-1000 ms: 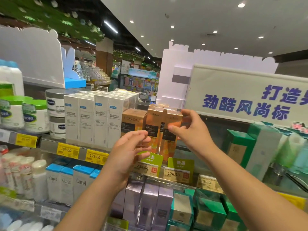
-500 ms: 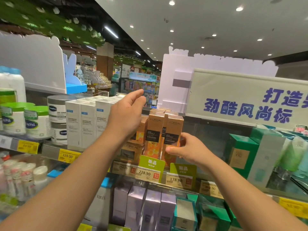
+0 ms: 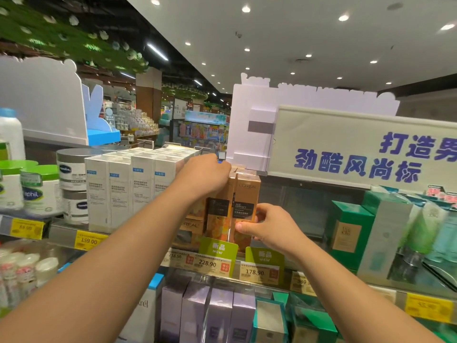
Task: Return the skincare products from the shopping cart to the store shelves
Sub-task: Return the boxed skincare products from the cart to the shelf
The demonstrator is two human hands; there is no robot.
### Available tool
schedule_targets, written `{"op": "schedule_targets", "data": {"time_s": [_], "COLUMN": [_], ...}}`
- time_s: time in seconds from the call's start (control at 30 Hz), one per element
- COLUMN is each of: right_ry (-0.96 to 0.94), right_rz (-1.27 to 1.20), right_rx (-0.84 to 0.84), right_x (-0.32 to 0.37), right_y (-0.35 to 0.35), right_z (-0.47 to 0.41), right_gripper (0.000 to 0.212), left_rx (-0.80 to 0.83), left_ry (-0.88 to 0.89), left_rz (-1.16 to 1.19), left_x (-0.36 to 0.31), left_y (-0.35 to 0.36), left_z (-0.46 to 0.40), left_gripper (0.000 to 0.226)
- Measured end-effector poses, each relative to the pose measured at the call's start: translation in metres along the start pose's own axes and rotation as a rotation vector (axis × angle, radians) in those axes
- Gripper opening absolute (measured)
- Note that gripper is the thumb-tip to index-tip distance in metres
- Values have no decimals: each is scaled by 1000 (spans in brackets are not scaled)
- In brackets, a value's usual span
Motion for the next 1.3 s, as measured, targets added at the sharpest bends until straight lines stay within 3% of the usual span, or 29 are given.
{"op": "schedule_targets", "data": {"time_s": [0.2, 0.63, 0.8, 0.9, 1.1, 1.3], "right_ry": [42, 51, 58, 40, 53, 2], "right_rz": [55, 41, 22, 18, -4, -182], "right_rx": [-35, -100, -61, -51, -218, -419], "right_x": [-5, -4, 3, 6, 9, 17], "right_y": [1, 4, 5, 4, -2, -3], "right_z": [-4, 0, 7, 9, 25, 58], "right_gripper": [63, 62, 30, 29, 67, 47], "left_rx": [-27, -14, -25, -34, -108, -198], "left_ry": [5, 43, 35, 61, 158, 304], "left_rz": [-49, -48, -84, -63, 104, 292], "left_x": [6, 7, 4, 3, 2, 3], "left_y": [2, 1, 1, -3, -16, -24], "left_z": [-14, -8, -4, 4, 29, 67], "left_gripper": [32, 35, 54, 64, 69, 68]}}
Point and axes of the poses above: each hand's wrist, its own z-axis away from the middle knuckle, its own y-axis out of the palm, x = y × z, the point moved 4 cm from there along -z, towards the middle knuckle, and after that the axes turned 8 degrees about x, right-handed, at the moved point
